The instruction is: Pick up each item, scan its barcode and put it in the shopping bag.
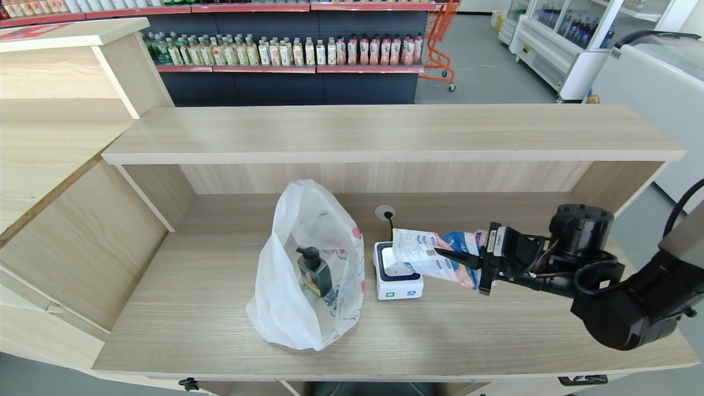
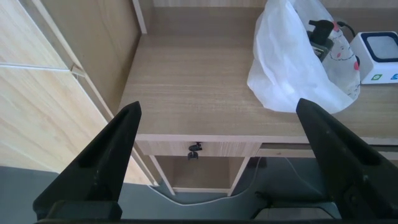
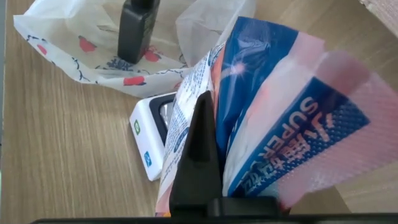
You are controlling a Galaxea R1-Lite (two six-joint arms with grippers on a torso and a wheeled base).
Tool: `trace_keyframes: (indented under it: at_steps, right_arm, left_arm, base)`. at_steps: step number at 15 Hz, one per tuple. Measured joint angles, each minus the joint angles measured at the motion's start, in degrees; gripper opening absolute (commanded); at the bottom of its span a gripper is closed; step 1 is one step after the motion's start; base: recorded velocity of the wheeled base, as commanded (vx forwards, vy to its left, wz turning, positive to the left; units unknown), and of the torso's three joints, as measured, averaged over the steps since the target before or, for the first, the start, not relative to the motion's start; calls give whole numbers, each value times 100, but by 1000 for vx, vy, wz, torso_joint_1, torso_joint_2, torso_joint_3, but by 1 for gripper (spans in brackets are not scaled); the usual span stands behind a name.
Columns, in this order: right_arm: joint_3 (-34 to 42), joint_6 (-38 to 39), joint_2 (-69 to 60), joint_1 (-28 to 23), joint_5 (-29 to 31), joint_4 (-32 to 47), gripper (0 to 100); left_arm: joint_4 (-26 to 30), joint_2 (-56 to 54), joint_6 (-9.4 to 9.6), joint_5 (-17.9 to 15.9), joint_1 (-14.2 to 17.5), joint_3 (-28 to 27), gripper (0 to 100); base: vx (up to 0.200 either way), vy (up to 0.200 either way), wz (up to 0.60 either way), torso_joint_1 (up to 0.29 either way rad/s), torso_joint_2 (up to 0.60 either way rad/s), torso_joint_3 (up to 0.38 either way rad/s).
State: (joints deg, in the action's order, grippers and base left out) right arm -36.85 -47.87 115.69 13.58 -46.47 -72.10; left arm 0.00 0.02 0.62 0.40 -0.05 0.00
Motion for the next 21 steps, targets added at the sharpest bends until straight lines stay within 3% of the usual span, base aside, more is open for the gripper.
trace_keyframes:
  at_steps: [10, 16, 21]
  right_arm:
    - [-182, 11, 827, 98, -165, -1097, 0]
    - [-197, 224, 989, -41, -33, -1101, 0]
    - [-813, 830, 1246, 17, 297, -1073, 0]
  left_arm:
    - [0, 0, 0, 2, -5, 0, 100]
    - [0, 0, 0, 2, 0, 0, 100]
    - [0, 0, 0, 2, -5, 0, 100]
  base:
    - [0, 0, 0, 0, 0, 0]
    - [0, 0, 0, 0, 0, 0]
    - [0, 0, 0, 0, 0, 0]
